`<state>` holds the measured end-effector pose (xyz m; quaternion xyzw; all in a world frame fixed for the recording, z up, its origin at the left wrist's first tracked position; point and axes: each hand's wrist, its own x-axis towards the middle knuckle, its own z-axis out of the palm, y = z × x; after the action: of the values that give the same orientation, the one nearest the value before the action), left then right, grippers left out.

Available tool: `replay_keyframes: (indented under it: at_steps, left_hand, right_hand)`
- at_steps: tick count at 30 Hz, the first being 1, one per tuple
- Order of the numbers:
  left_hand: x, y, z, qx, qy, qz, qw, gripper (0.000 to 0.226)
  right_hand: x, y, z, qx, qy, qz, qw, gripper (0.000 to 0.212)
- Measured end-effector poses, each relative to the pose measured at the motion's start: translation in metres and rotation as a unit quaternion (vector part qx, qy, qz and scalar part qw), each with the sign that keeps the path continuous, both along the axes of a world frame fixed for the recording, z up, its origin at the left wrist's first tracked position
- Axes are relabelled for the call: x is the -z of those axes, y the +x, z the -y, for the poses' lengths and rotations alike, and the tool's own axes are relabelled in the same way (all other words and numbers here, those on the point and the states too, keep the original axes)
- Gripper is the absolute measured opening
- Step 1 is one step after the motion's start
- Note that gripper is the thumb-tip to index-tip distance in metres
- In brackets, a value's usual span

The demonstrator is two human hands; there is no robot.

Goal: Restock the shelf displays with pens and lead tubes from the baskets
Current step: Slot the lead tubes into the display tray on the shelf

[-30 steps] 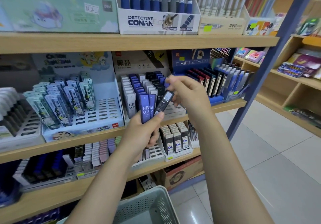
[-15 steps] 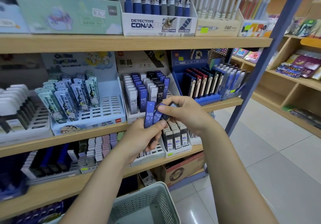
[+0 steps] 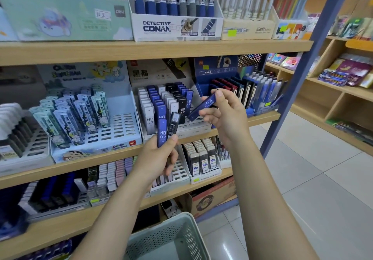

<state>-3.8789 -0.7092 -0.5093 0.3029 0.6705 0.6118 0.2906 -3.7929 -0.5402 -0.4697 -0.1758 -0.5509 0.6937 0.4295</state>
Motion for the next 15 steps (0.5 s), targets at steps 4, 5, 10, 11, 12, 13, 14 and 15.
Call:
replay_keyframes:
  at_steps: [4, 5, 10, 11, 12, 13, 14, 15]
  left_hand:
    - [0.000, -0.001, -0.001, -0.005, 0.009, 0.016, 1.000, 0.024]
    - [0.000, -0.002, -0.002, -0.004, 0.009, 0.018, 1.000, 0.024]
    - [0.001, -0.005, -0.002, -0.004, 0.010, 0.021, 1.000, 0.026]
    - [0.001, -0.006, -0.003, -0.004, 0.011, 0.022, 1.000, 0.026]
    - [0.001, -0.006, -0.003, -0.004, 0.012, 0.024, 1.000, 0.026]
    - [0.002, -0.007, -0.004, -0.003, 0.015, 0.027, 1.000, 0.026]
    - [0.001, -0.007, -0.005, -0.002, 0.018, 0.028, 0.999, 0.026]
    - [0.001, -0.007, -0.005, 0.000, 0.022, 0.028, 0.999, 0.026]
  right_hand:
    - [0.003, -0.009, -0.009, 0.008, 0.007, 0.019, 1.000, 0.024]
    - [0.004, -0.011, -0.010, 0.005, 0.011, 0.029, 1.000, 0.026]
    - [0.007, -0.023, -0.012, -0.039, 0.040, 0.055, 0.997, 0.028]
    - [0.007, -0.025, -0.012, -0.047, 0.055, 0.066, 0.995, 0.027]
    - [0.006, -0.027, -0.013, -0.053, 0.072, 0.079, 0.993, 0.026]
    - [0.006, -0.028, -0.013, -0.059, 0.085, 0.092, 0.990, 0.024]
    - [0.005, -0.029, -0.013, -0.062, 0.095, 0.104, 0.988, 0.022]
    - [0.005, -0.031, -0.013, -0.064, 0.103, 0.113, 0.986, 0.021]
